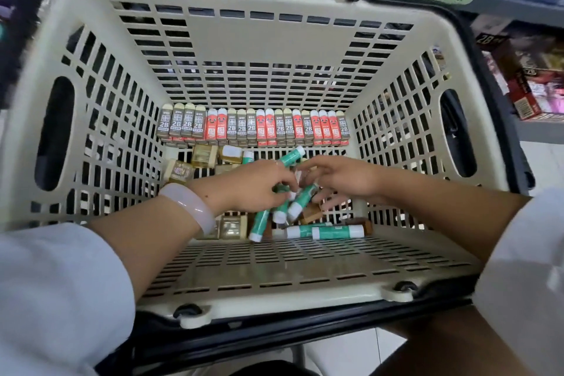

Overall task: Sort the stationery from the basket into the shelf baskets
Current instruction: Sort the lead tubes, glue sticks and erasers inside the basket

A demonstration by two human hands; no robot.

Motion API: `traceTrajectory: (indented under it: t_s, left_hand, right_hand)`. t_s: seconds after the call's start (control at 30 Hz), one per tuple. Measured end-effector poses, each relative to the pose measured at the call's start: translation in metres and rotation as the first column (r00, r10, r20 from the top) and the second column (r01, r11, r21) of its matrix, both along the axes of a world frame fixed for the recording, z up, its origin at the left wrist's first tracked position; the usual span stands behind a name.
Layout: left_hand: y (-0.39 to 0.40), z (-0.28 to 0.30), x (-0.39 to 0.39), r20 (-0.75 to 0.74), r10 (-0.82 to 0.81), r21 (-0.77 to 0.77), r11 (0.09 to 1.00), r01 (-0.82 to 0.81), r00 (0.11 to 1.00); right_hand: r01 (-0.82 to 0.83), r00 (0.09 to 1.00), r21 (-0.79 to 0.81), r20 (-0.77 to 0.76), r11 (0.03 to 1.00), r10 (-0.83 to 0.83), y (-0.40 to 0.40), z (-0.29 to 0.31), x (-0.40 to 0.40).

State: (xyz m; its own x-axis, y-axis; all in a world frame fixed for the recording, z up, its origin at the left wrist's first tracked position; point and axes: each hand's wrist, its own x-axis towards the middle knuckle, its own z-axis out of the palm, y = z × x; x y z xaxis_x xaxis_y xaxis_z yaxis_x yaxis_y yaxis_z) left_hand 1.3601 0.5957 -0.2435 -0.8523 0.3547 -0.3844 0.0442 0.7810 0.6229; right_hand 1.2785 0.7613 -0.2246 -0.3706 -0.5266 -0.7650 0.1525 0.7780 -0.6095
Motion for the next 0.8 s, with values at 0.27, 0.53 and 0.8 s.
traceTrajectory:
  t_s: [0.27,0.53,0.8]
  left_hand:
    - [-0.011,-0.001,-0.003,0.147,-0.08,-0.162,0.981,0.104,0.986]
    - [-0.033,0.009,-0.011,0.272,0.077,-0.233,0.972,-0.012,0.959]
    - [-0.064,0.017,-0.011,0.362,0.21,-0.394,0.918,-0.055,0.909]
  right_hand:
    - [-0.453,0.654,0.147,-0.616,0.879,0.439,-0.024,-0.025,-0.001]
    - [-0.73,0.266,0.356,-0.638,0.583,0.723,-0.035,-0.028,-0.004]
    - [-0.429,0.576,0.07,-0.746,0.9,0.333,-0.058,-0.012,-0.015]
